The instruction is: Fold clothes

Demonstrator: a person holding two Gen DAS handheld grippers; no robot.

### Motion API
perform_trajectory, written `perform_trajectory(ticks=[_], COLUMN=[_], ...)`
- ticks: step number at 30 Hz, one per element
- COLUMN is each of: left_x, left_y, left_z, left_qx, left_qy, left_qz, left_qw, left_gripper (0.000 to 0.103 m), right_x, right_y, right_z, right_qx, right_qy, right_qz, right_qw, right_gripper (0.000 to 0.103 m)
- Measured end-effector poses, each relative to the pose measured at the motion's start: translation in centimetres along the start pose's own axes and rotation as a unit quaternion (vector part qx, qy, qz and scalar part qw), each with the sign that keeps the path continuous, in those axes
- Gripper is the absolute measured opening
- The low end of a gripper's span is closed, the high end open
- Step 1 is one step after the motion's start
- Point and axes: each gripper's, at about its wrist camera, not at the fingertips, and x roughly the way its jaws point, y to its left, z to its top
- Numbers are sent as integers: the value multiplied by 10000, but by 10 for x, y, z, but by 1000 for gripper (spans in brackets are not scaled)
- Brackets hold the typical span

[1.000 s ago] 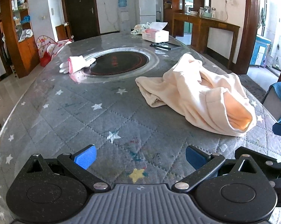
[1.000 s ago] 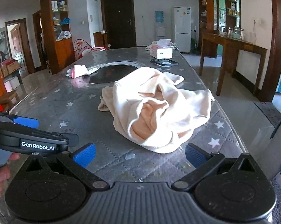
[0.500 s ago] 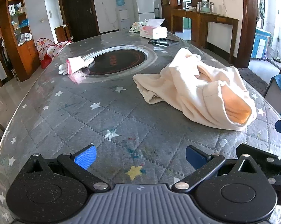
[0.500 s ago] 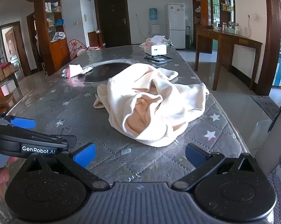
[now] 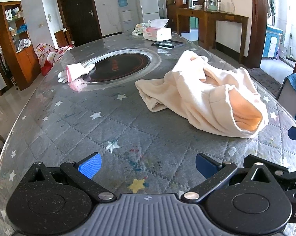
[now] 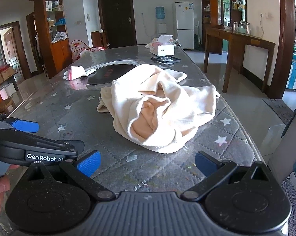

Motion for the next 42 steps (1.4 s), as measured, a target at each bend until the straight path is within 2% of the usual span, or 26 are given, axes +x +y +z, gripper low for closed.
perform_trajectory(ticks=[21, 42], left_x=[7, 18], left_y=[-7, -7], left_z=[11, 28], left_qx=[142, 143], left_qy=[-6, 117], left_qz=[-6, -63], left_qw=[9999, 9998], left_gripper=[103, 103], right_x=[4, 11], right_y=[-3, -11], right_z=[6, 20], right_qx=[-35, 32], right_qy=[45, 65], right_qz=[-146, -62], right_qw=[9999, 10000], right_gripper=[103, 103])
